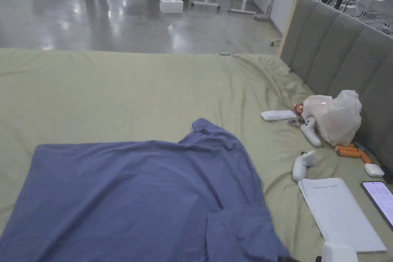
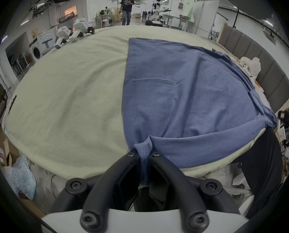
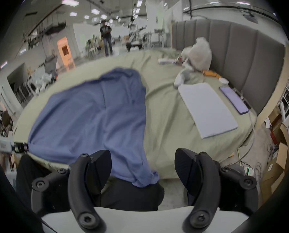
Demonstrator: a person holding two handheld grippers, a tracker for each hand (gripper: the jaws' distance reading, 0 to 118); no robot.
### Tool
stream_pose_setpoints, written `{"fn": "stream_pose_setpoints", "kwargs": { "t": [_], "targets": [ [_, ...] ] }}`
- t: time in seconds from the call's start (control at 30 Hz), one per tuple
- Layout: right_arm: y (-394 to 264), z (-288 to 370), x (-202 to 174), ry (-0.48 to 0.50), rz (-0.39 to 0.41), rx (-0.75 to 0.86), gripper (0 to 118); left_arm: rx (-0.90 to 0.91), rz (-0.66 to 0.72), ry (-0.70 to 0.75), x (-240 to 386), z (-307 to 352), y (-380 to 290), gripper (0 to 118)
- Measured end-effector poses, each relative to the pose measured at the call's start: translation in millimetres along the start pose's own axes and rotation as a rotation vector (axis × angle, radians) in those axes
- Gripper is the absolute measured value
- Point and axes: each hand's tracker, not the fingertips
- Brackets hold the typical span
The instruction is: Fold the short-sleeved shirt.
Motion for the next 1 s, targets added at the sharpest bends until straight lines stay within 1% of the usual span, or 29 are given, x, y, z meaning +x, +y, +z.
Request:
{"fn": "stream_pose_setpoints", "kwargs": {
  "t": [0.03,0.07,0.1,0.13,0.17,0.23,0.27,0.3,0.33,0.37,0.43,0.5,0.57,0.6,0.7,0.8,0.9,1.0],
  "targets": [
    [-2.1,-8.9,0.9,0.008,0.005,-0.029,79,-0.001,0.019,-0.004,-1.2,0.0,0.4,8],
    [-4.5,-16.2,1.8,0.013,-0.008,-0.046,78,-0.002,0.033,-0.006,-2.0,0.1,0.4,8],
    [-5.7,-25.2,4.4,0.026,-0.041,-0.082,77,0.0,0.044,-0.006,-2.6,0.2,0.4,8],
    [-6.1,-32.1,7.2,0.025,-0.076,-0.106,73,0.0,0.051,-0.007,-2.5,1.1,0.5,8],
    [-6.6,-36.6,9.9,0.027,-0.109,-0.112,62,-0.001,0.056,-0.007,-2.8,1.1,0.9,8],
    [-7.3,-42.7,15.9,0.09,-0.18,-0.149,35,-0.009,0.093,-0.002,-2.7,0.5,2.8,8],
    [-7.9,-41.2,17.0,0.113,-0.221,-0.125,27,-0.008,0.092,0.001,-2.4,0.3,3.3,8],
    [-7.7,-39.6,16.7,0.126,-0.233,-0.122,15,-0.008,0.084,0.006,-0.3,0.8,2.8,8],
    [-7.6,-35.2,15.4,0.13,-0.227,-0.112,11,-0.004,0.071,0.013,1.4,1.3,1.9,8],
    [-7.2,-32.6,12.5,0.116,-0.216,-0.105,11,0.002,0.063,0.018,2.8,1.9,0.8,8],
    [-4.2,-24.3,6.4,0.096,-0.152,-0.067,10,0.019,0.048,0.022,3.6,5.2,-1.8,6],
    [-1.1,-13.9,3.3,0.106,-0.147,-0.03,10,0.061,0.017,0.022,4.9,14.2,-3.7,4],
    [4.4,-4.9,4.0,0.131,-0.154,0.032,10,0.131,0.006,0.018,3.7,25.3,-4.5,3],
    [9.7,-1.4,4.0,0.14,-0.16,0.054,10,0.166,0.016,0.025,2.1,32.4,-0.2,3],
    [33.7,-7.3,5.6,0.16,-0.183,0.092,9,0.268,0.071,-0.023,-2.4,48.3,25.5,3],
    [66.7,-31.5,4.0,0.157,-0.187,0.106,9,0.267,0.032,-0.011,-2.2,40.7,68.2,3],
    [105.9,-65.5,0.3,0.157,-0.198,0.099,9,0.253,0.039,-0.011,-5.3,22.8,113.3,3],
    [144.0,-97.8,-7.9,0.156,-0.225,0.083,9,0.227,0.057,-0.002,-6.1,-1.8,157.6,3]
  ]
}}
